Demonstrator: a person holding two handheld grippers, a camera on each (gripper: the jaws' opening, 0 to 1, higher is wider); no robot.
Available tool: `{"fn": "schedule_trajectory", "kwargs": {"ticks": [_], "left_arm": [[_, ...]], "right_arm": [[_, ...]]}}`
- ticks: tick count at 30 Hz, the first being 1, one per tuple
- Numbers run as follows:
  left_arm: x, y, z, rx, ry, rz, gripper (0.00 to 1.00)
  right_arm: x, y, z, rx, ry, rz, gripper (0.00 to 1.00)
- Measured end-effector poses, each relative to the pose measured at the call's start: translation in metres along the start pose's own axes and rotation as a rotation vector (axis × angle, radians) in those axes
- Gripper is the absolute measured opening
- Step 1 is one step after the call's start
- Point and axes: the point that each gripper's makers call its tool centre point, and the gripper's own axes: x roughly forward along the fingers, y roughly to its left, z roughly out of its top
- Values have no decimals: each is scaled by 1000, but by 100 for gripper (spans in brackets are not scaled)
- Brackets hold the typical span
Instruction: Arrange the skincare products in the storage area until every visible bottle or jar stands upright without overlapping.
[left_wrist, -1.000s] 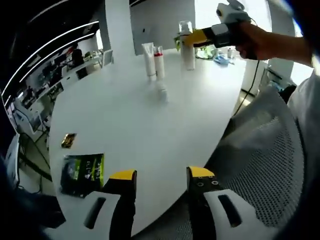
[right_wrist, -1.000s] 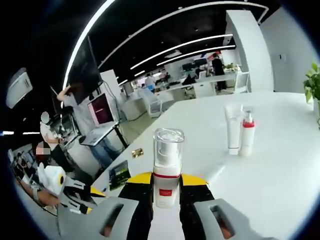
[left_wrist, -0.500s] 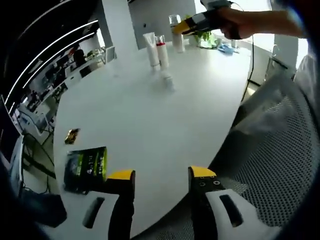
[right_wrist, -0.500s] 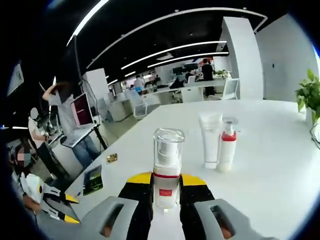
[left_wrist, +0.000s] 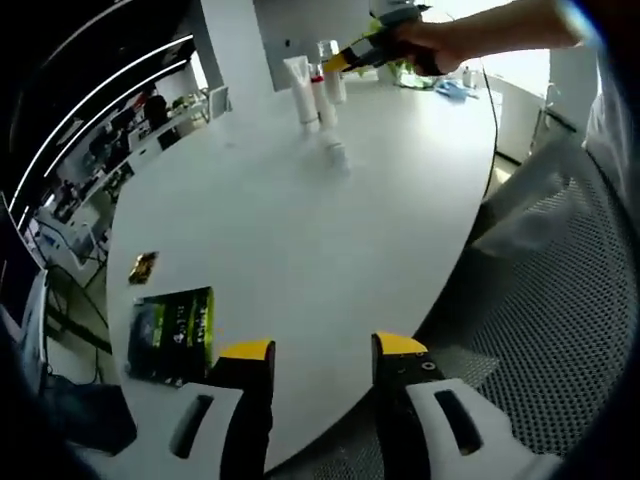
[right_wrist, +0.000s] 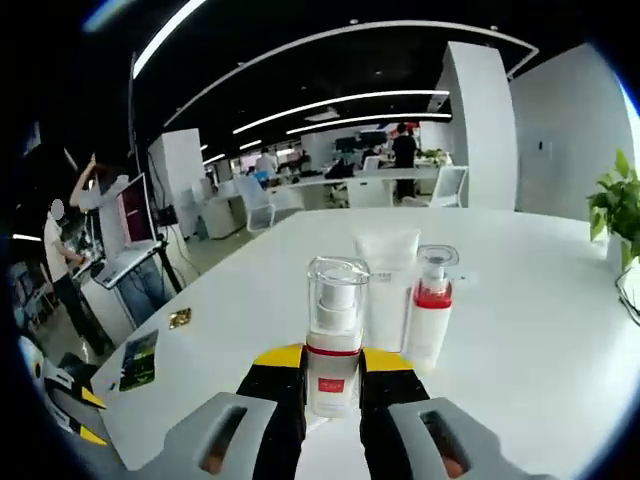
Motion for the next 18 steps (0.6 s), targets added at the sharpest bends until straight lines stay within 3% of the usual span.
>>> {"fn": "schedule_trajectory", "kwargs": {"ticks": [3,6,18], "left_arm": [[1,0,-2,-2,9,0,35],[2,1,-4,-8,16,-2,35],[3,1,-8,-14,39,-5,34]], "right_arm": [[9,-5,0,-27,-26,-9,12],[15,-9,-4,-70,-9,-17,12],[41,-24,-16,-91,21,-34,12]]}}
